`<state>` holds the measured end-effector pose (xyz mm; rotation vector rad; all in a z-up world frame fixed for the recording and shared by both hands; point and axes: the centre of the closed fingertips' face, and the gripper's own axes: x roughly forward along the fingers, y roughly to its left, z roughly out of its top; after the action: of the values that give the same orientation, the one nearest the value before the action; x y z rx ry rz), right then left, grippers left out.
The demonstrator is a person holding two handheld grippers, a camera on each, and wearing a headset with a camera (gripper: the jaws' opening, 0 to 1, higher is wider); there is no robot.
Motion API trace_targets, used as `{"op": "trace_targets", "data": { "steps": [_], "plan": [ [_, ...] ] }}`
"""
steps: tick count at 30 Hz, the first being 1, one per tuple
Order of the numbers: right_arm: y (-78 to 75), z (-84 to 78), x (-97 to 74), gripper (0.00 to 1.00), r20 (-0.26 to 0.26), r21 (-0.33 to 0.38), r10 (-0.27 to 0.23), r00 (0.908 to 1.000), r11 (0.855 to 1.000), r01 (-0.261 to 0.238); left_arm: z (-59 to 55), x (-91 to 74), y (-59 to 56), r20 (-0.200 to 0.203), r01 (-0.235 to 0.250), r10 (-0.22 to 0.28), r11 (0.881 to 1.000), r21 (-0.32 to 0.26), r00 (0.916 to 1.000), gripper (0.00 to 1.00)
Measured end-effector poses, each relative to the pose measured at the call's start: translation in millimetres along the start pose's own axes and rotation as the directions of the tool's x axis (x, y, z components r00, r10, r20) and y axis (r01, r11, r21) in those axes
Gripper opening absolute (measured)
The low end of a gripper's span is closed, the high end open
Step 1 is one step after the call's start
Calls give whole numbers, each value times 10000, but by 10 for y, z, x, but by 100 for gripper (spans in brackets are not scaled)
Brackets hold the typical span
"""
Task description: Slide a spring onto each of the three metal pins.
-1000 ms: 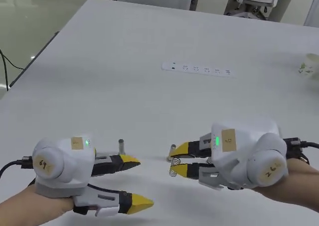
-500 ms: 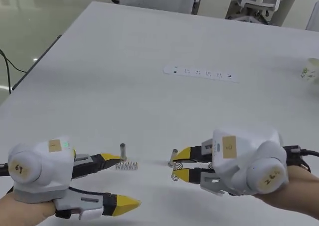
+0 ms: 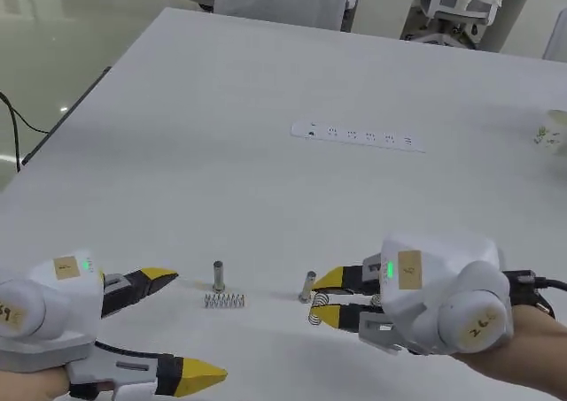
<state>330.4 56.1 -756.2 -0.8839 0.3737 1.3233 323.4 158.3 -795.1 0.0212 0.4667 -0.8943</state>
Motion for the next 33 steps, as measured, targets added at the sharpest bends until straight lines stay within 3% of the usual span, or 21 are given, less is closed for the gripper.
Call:
{"op": "trace_targets", "data": {
  "steps": [3, 11, 19, 33],
  "plan": [
    [-14, -11, -1, 7, -29, -7, -35, 10000, 10000, 35, -5, -4, 38, -21, -194, 194, 9998, 49, 9998, 98],
    [-137, -35, -25, 7, -75, 173, -375, 9993, 9991, 376, 29, -22, 93, 63, -292, 292, 9996, -25, 9996, 98],
    [-369, -95, -19, 7, -192, 505, -975, 9950, 9939, 984, 13, -17, 100, -2, -296, 296, 9995, -120, 9996, 98],
    [-560, -82, 90, 7, -288, 445, -943, 9951, 9944, 955, 8, -24, 167, 28, -377, 378, 9992, -125, 9993, 98]
  ]
}}
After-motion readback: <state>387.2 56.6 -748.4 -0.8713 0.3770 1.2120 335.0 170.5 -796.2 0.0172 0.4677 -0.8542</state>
